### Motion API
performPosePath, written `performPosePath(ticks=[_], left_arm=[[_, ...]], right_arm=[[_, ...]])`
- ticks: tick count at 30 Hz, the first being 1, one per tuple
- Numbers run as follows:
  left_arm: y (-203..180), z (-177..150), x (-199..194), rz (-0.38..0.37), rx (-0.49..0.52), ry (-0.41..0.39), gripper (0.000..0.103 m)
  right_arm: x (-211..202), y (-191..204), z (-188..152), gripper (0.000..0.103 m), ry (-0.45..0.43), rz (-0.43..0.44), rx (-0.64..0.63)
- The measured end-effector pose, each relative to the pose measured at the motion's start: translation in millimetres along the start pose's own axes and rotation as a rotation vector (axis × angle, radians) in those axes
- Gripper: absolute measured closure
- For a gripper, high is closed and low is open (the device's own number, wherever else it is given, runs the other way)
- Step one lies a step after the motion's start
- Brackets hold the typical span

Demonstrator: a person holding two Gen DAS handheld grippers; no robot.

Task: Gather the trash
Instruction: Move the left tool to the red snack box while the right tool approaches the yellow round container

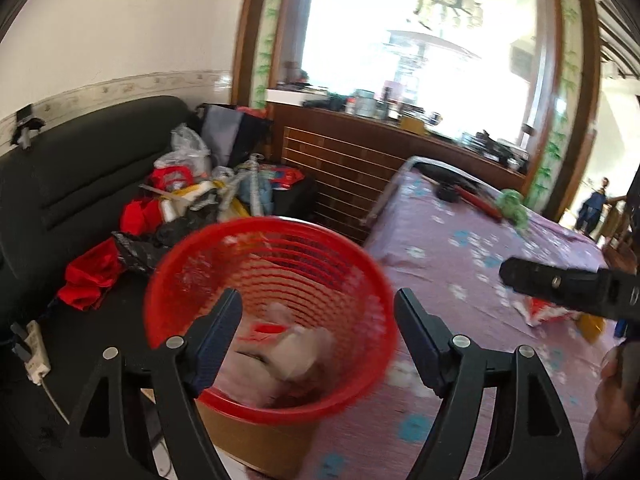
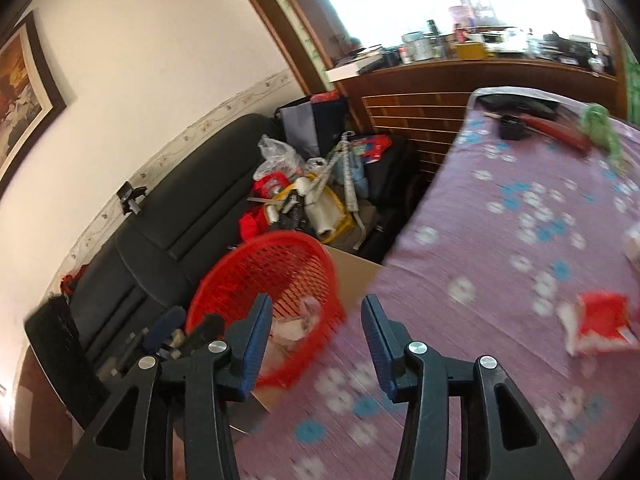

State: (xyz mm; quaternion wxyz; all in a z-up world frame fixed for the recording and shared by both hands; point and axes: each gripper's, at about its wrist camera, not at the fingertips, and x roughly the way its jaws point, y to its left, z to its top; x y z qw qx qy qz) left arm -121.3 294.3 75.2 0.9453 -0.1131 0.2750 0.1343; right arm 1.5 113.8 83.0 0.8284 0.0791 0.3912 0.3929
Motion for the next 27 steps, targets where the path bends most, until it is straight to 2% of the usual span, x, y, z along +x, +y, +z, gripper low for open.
performPosePath(ticks=[5, 12, 14, 18, 19, 21, 24, 27], left_arm=[[-54.3, -14.5, 3.7, -0.069, 0.086, 0.042, 0.026], [-140.4, -28.3, -4.3, -0.159, 0.318, 0.050, 0.025], [-162.8, -31.4, -3.6, -0.194, 0.384, 0.059, 0.023], [-205.7, -38.0, 4.1, -0.225, 0.520, 0.087, 0.022], [-217.2, -38.3, 7.7, -0.233, 0.554, 0.096, 0.022], [-233.2, -37.8, 14.3, -0.251, 0.595, 0.118, 0.022], [-261.1, -38.1, 27.0, -0.256, 0.657, 0.138, 0.022], [-282.8, -41.8, 38.8, -0.222, 0.730, 0.136, 0.022]], right_arm=[[-34.3, -42.0, -22.3, 0.052, -0.011, -0.017, 0.077], [-111.0, -112.6, -38.3, 0.052, -0.109, -0.160, 0.143], [-134.4, -140.5, -38.5, 0.052, -0.144, -0.214, 0.181], [-173.3, -195.2, -36.4, 0.052, -0.191, -0.390, 0.242], [-180.5, -213.2, -36.2, 0.052, -0.186, -0.460, 0.260], [-186.7, -241.7, -38.1, 0.052, -0.171, -0.527, 0.291], [-190.4, -274.5, -44.4, 0.052, -0.156, -0.560, 0.326], [-186.4, -301.9, -53.1, 0.055, -0.123, -0.514, 0.389]])
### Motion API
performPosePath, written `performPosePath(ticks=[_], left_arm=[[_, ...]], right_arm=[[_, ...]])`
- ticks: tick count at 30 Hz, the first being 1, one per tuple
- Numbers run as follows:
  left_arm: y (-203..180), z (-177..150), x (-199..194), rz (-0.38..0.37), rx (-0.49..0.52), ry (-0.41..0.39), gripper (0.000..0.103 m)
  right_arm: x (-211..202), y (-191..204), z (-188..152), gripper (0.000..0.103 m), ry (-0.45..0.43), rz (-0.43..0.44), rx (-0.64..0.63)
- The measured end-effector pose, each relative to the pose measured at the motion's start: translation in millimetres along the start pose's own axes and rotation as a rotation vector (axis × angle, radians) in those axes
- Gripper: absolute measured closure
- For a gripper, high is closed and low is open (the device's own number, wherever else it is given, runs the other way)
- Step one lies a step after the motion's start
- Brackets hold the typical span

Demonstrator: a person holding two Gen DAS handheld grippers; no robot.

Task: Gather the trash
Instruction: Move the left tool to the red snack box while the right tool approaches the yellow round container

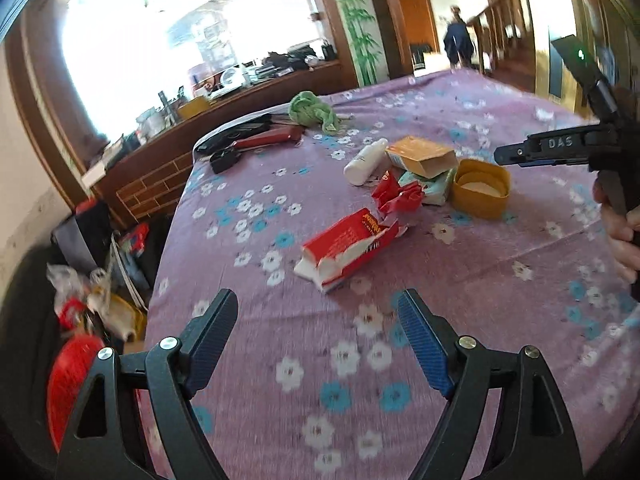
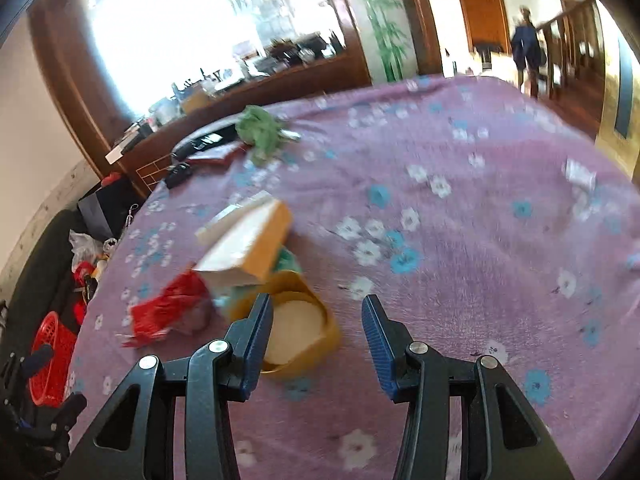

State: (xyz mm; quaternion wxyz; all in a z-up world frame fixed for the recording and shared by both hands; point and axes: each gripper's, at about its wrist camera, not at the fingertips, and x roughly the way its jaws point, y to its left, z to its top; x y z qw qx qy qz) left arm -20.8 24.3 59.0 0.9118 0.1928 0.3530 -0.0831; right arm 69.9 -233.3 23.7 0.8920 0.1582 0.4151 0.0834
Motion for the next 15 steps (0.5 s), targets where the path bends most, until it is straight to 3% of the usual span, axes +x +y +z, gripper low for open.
performPosePath(ticks=[2, 11, 15], left_arm=[[-7.9, 5.8, 9.7, 0.022, 0.042, 0.007, 0.022], [-26.1, 21.6, 48.4, 0.054, 0.130, 0.026, 0.023], [-32.7, 24.9, 63.6, 0.056, 0.139, 0.045, 0.041]], right_arm=[[5.8, -3.3, 0.0, 0.061, 0.013, 0.015, 0.009], [24.1, 8.0, -5.8, 0.068, 0.049, -0.045, -0.062], [26.4, 12.6, -10.8, 0.081, 0.046, -0.089, -0.104]])
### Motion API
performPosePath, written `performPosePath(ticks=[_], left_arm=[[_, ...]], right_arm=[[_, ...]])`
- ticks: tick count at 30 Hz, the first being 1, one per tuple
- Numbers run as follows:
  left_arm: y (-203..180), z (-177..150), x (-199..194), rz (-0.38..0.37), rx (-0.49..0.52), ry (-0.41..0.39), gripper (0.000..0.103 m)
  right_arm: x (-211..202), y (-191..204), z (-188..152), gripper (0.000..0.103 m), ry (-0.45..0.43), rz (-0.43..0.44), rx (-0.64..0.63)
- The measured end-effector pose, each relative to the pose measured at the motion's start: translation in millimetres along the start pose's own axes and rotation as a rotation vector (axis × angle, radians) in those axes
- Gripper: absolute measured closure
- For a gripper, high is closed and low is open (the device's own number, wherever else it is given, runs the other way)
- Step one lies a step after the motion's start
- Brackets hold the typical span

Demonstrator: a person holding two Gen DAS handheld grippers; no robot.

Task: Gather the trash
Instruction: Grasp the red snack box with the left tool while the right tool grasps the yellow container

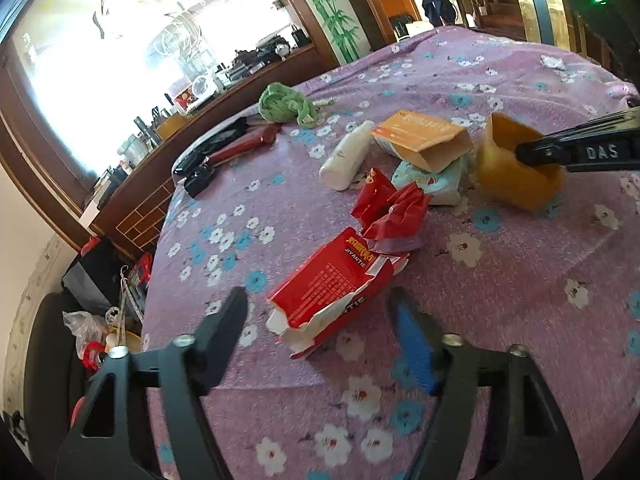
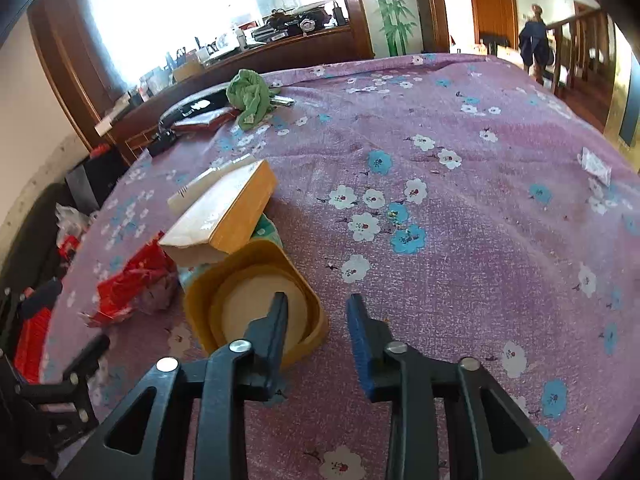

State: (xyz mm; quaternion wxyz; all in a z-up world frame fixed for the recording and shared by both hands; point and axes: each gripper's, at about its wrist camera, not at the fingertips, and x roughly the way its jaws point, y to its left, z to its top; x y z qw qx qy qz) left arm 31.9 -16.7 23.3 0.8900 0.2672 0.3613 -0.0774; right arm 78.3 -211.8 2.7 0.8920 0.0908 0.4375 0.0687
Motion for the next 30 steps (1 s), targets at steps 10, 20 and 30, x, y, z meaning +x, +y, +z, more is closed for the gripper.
performPosePath(ticks=[10, 20, 30], left_arm=[[20.4, -13.8, 20.4, -0.078, -0.203, 0.057, 0.097], [39.4, -26.4, -25.9, -0.139, -0.461, -0.128, 0.099], [44.3, -25.0, -36.1, -0.161, -0.492, -0.210, 0.099]], right_arm=[[-9.1, -0.6, -1.7, 0.092, -0.034, 0.014, 0.007], [-32.6, 8.4, -2.5, 0.092, -0.139, 0.074, -0.013], [-39.0, 21.2, -3.9, 0.092, -0.166, 0.107, -0.058]])
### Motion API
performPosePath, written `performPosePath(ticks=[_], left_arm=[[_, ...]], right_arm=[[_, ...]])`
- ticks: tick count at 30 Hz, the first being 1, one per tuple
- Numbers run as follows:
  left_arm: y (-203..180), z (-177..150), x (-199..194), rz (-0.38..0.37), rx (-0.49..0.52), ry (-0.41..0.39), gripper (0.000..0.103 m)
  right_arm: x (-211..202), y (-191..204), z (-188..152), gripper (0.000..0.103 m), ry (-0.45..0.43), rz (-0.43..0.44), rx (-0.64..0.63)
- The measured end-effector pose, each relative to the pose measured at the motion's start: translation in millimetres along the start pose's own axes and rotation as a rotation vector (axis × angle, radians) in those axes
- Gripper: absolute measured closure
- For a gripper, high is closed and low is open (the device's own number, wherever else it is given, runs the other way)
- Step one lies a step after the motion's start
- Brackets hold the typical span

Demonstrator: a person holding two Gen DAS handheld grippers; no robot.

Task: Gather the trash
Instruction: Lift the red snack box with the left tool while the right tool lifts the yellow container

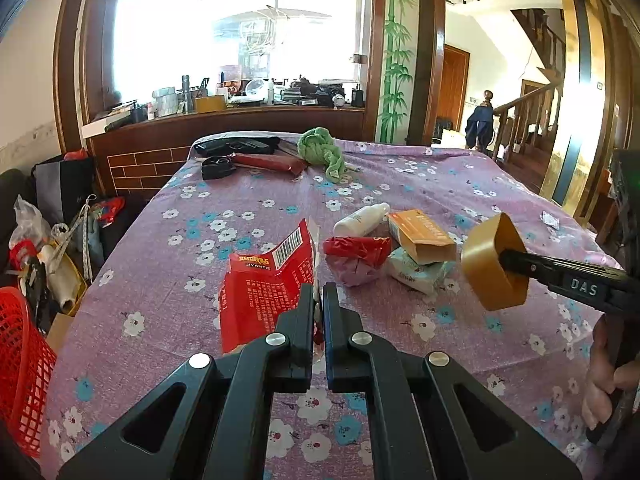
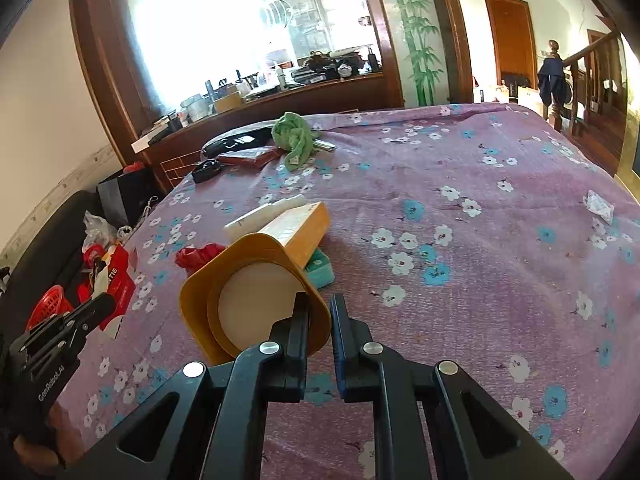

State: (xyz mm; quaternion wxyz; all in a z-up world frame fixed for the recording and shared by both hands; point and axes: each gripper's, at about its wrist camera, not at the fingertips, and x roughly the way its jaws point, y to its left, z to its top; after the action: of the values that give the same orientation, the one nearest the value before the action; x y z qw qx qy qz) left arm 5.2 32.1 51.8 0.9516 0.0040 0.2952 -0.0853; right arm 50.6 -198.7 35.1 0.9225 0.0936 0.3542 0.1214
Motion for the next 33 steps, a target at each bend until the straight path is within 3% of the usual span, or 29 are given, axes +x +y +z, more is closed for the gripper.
performPosePath(ticks=[17, 33], left_arm=[[-10.7, -5.5, -4.2, -0.007, 0.060, -0.012, 0.099], [-11.6, -4.7, -5.1, 0.000, 0.057, -0.044, 0.099]], right_arm=[[-2.7, -1.1, 2.3, 0.092, -0.026, 0.018, 0.015], [-5.4, -0.1, 3.7, 0.092, -0.042, 0.004, 0.011]])
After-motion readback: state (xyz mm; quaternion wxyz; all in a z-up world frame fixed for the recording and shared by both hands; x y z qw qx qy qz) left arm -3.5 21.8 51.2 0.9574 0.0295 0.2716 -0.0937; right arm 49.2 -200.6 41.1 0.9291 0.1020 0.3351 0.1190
